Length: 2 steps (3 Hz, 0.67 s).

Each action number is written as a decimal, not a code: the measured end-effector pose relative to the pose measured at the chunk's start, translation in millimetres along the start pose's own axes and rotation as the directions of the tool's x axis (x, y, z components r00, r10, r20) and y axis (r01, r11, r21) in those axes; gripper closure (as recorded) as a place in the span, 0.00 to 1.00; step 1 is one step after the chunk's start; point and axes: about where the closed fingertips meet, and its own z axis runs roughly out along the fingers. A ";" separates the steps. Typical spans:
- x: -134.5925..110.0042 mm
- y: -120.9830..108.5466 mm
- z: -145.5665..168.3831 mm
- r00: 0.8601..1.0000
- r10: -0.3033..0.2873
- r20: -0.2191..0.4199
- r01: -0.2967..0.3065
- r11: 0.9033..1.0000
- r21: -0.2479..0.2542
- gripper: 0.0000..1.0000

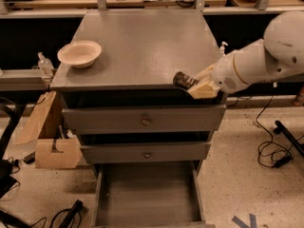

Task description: Place rxbar chocolate into bottom drawer

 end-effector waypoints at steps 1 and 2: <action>75.9 29.7 13.9 0.999 0.035 -0.032 -0.035 0.999 -0.027 1.00; 75.9 29.7 13.9 0.999 0.035 -0.032 -0.035 0.999 -0.027 1.00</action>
Offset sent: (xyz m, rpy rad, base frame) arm -0.0307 -0.0249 -0.0519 -0.0004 0.0382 -0.0096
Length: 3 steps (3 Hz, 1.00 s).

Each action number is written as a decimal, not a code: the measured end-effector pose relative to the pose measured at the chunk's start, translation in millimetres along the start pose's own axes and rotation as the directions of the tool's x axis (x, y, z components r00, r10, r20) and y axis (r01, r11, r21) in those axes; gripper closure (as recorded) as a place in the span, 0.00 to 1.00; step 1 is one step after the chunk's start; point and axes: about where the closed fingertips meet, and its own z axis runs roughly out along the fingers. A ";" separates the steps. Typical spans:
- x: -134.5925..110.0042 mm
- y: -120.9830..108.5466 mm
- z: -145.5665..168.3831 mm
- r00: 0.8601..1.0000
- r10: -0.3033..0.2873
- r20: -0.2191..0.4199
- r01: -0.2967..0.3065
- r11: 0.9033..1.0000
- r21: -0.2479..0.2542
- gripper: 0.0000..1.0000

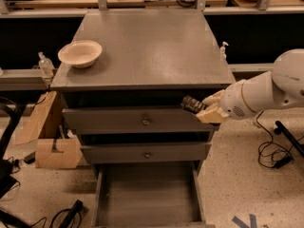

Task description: Place rxbar chocolate into bottom drawer

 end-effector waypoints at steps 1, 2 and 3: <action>5.9 10.1 36.2 0.999 0.007 0.044 -0.005 0.999 -0.038 1.00; 36.2 31.3 90.9 0.994 0.026 0.103 -0.017 0.996 -0.084 1.00; 85.0 51.8 145.8 0.985 0.028 0.170 -0.010 0.995 -0.102 1.00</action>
Offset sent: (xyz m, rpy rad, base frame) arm -0.0153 0.0544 -0.1996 0.2239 0.0194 0.0677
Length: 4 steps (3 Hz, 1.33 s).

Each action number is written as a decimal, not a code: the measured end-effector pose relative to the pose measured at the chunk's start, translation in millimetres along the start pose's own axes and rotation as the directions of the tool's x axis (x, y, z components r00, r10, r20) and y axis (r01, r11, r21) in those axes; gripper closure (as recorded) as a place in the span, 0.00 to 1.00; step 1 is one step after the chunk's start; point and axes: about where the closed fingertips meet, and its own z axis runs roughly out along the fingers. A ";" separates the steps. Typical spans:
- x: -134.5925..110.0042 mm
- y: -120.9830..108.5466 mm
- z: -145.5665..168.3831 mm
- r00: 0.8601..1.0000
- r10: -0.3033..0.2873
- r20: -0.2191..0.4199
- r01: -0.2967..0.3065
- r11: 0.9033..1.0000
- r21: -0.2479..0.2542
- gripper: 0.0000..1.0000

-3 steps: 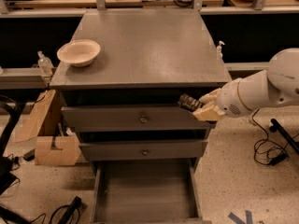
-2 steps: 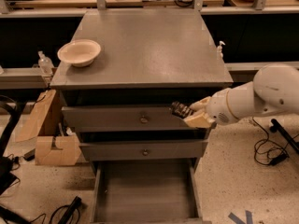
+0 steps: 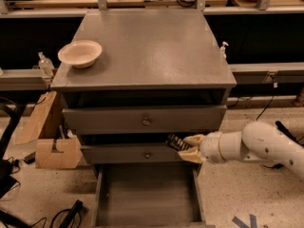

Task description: Place rxbar chocolate into bottom drawer

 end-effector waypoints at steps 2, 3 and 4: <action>104.0 6.5 68.4 1.000 -0.005 0.024 0.007 0.998 -0.067 1.00; 106.8 9.1 75.2 1.000 -0.001 0.022 0.003 0.997 -0.079 1.00; 106.2 9.0 74.6 1.000 -0.001 0.022 0.003 0.997 -0.078 1.00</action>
Offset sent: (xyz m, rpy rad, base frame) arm -0.0061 -0.0074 -0.2084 -0.0011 0.1424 0.1503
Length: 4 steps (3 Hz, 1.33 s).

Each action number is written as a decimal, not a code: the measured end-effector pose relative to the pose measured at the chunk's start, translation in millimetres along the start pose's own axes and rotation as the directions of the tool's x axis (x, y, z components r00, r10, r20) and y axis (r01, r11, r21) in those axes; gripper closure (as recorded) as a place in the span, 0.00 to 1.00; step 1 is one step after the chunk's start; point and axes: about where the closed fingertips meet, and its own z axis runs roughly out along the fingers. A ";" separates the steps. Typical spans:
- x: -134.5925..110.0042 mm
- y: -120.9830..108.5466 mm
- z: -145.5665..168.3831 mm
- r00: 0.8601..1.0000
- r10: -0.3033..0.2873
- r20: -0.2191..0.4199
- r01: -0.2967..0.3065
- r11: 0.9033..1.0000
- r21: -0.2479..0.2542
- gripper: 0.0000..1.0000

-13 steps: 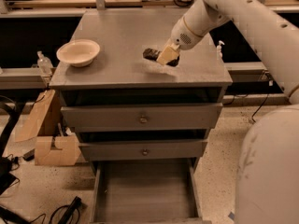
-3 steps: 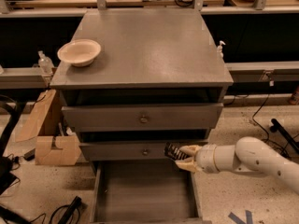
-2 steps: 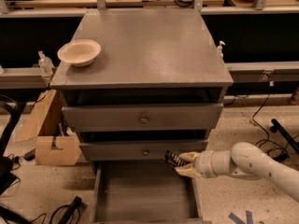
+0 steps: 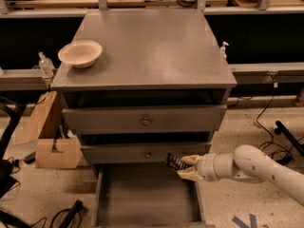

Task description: Place rxbar chocolate into bottom drawer

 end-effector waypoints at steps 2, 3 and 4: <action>75.3 17.3 76.0 0.991 0.112 0.070 -0.105 0.990 -0.093 1.00; 117.9 17.2 121.2 0.988 0.143 0.054 -0.135 0.982 -0.130 1.00; 141.2 8.1 167.0 0.992 0.120 0.025 -0.116 0.985 -0.129 1.00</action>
Offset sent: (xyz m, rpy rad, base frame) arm -0.0217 0.0250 -0.1787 0.2016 0.1692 -0.0096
